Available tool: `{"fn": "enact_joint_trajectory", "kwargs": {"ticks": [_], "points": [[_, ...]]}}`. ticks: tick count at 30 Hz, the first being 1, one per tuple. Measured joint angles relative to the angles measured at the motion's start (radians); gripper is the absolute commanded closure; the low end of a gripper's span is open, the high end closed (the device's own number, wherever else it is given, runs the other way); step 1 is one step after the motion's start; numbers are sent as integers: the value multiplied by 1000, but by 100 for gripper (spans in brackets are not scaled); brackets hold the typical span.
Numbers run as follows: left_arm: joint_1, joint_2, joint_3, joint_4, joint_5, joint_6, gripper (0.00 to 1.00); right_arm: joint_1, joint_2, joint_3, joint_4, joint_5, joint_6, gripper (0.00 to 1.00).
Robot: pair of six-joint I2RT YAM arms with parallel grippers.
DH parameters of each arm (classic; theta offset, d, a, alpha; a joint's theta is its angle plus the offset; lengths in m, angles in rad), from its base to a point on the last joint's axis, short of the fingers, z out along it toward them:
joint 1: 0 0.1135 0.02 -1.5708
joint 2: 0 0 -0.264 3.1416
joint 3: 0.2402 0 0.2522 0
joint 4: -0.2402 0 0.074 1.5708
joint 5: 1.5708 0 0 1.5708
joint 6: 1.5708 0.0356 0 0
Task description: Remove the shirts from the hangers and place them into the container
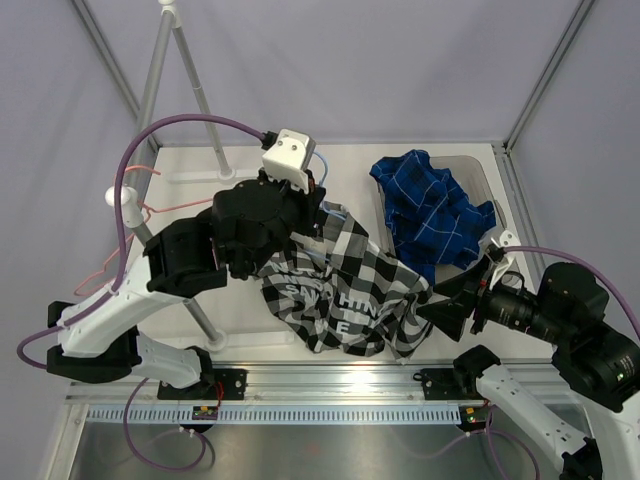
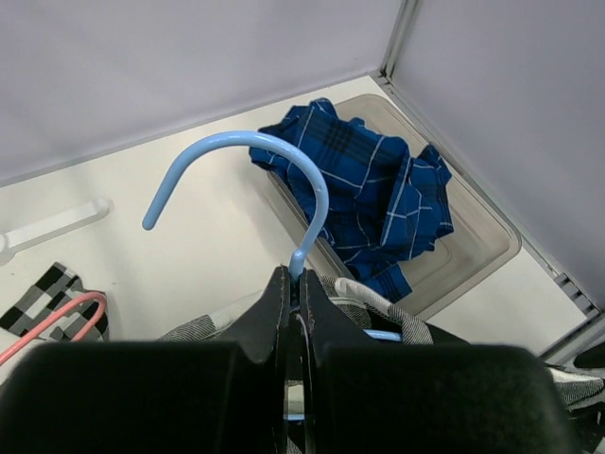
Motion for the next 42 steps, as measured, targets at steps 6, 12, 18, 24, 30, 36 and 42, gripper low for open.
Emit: {"fn": "enact_joint_trajectory", "kwargs": {"ticks": [6, 12, 18, 24, 30, 36, 42], "points": [[27, 0, 25, 1, 11, 14, 100, 0, -17, -31, -5, 0, 3, 28], [27, 0, 27, 0, 31, 16, 100, 0, 2, -63, 2, 14, 4, 28], [27, 0, 27, 0, 40, 18, 100, 0, 42, -69, 47, 43, -1, 76], [29, -20, -17, 37, 28, 43, 100, 0, 44, -79, 51, 79, 38, 100], [92, -22, -48, 111, 11, 101, 100, 0, -21, -93, 30, 132, 71, 100], [169, -20, -55, 173, 33, 124, 100, 0, -61, -18, -28, 178, 92, 100], [216, -20, -55, 230, 52, 148, 100, 0, -179, 17, -35, 307, 176, 100]]}}
